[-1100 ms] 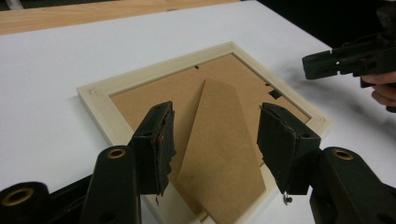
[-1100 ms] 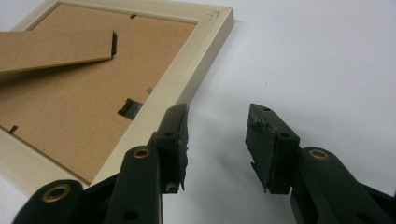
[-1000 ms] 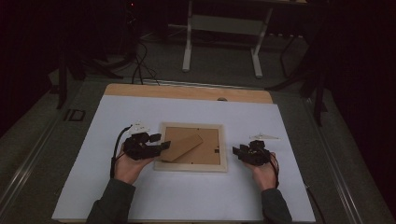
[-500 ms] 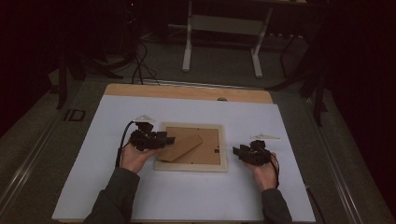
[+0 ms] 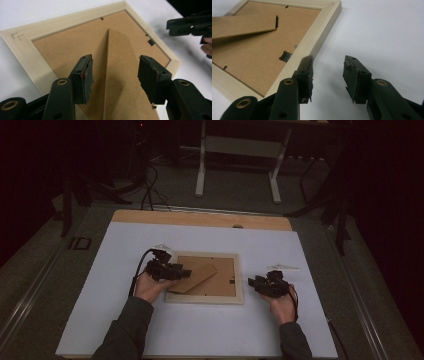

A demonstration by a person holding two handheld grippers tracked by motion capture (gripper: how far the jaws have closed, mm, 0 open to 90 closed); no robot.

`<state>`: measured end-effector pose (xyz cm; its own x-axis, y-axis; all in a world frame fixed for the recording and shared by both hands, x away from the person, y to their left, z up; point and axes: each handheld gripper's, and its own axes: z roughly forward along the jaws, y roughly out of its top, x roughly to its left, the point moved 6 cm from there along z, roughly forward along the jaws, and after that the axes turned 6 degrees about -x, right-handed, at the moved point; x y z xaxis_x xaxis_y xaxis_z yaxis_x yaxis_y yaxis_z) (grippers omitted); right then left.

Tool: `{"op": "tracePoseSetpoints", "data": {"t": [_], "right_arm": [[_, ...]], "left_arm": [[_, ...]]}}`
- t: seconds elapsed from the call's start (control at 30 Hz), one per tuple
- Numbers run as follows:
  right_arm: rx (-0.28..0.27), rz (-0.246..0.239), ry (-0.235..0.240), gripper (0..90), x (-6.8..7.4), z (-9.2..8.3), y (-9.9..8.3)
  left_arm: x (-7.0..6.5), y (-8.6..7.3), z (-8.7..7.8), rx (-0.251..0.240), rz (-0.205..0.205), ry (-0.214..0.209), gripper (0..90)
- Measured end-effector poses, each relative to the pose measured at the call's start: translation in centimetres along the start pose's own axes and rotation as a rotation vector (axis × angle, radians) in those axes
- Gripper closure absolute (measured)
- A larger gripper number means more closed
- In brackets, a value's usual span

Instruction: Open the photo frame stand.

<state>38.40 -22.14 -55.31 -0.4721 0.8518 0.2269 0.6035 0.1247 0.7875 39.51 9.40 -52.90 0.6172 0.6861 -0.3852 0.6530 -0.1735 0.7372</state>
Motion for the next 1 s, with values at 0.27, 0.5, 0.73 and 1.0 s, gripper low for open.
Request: {"op": "tracePoseSetpoints", "data": {"t": [0.27,0.5,0.73,1.0], "right_arm": [[0.004,-0.004,0.003,58.4,0.1,0.0,0.0],[0.000,-0.001,0.008,58.2,0.2,-0.1,0.1],[0.006,-0.003,0.009,58.2,0.3,0.1,0.0],[0.008,-0.012,0.017,58.2,0.5,0.2,0.1]], "left_arm": [[0.0,-0.3,0.9,0.024,-0.020,-0.036,43.5],[-0.5,-0.6,1.9,0.055,-0.006,-0.054,39.6],[-1.0,-1.0,2.5,0.091,0.009,-0.072,38.9],[-1.2,-1.3,2.9,0.115,0.013,-0.081,39.1]]}}
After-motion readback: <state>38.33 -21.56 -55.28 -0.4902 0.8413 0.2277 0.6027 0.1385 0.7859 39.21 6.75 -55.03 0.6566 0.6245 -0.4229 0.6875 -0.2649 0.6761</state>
